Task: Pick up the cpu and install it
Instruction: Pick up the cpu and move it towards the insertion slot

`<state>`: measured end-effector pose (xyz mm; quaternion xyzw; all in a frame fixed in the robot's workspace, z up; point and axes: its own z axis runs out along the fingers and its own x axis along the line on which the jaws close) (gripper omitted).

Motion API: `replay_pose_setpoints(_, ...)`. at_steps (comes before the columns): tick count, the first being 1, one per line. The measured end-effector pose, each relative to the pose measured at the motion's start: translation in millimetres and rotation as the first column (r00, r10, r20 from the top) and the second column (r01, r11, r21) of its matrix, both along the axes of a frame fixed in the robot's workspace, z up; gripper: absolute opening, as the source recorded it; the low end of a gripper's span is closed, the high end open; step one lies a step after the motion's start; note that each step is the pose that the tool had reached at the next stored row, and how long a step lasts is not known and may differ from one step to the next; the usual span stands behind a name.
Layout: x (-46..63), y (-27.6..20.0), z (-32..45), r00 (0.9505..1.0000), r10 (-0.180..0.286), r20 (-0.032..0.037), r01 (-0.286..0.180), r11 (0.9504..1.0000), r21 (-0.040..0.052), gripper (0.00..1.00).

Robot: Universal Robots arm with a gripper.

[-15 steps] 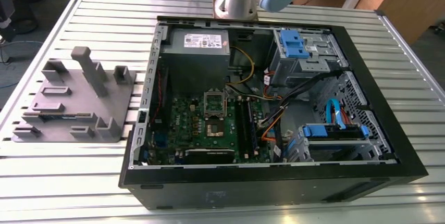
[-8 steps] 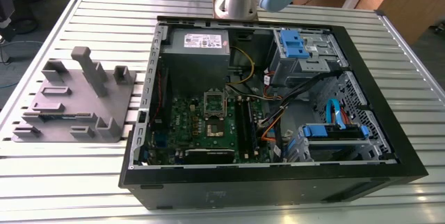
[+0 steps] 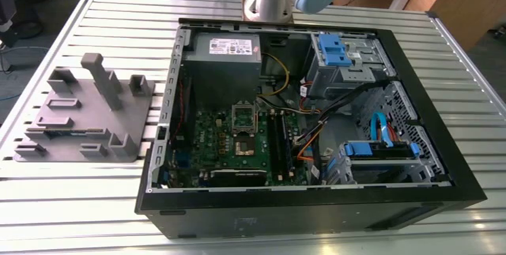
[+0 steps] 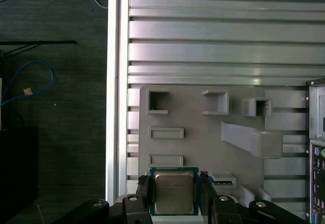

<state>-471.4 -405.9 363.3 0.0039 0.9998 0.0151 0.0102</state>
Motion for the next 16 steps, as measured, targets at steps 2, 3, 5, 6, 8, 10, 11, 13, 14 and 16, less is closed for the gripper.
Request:
replay_pose_setpoints(2,0.0,0.0,1.1,1.0000,0.000,-0.0001,0.000,1.0000,-0.0001,0.47)
replay_pose_setpoints(3,0.1,0.0,1.8,1.0000,0.000,0.0000,0.000,1.0000,0.0000,0.47)
replay_pose_setpoints(5,0.0,0.0,4.0,1.0000,0.000,0.0002,0.000,1.0000,0.0001,0.47)
replay_pose_setpoints(6,0.0,0.0,5.2,1.0000,0.000,0.0001,0.000,1.0000,0.0000,0.47)
replay_pose_setpoints(8,0.0,0.0,7.3,1.0000,0.000,0.0002,0.000,1.0000,0.0001,0.47)
replay_pose_setpoints(10,0.0,0.0,9.6,1.0000,0.000,0.0001,0.000,1.0000,0.0000,0.47)
replay_pose_setpoints(11,0.0,0.0,10.8,1.0000,0.000,0.0002,0.000,1.0000,0.0001,0.47)
replay_pose_setpoints(13,0.0,0.0,12.7,1.0000,0.000,0.0002,0.000,1.0000,0.0001,0.47)
replay_pose_setpoints(14,0.0,0.0,13.6,1.0000,0.000,0.0002,0.000,1.0000,0.0001,0.47)
replay_pose_setpoints(16,0.0,0.0,15.3,1.0000,0.000,0.0003,0.000,1.0000,0.0001,0.47)
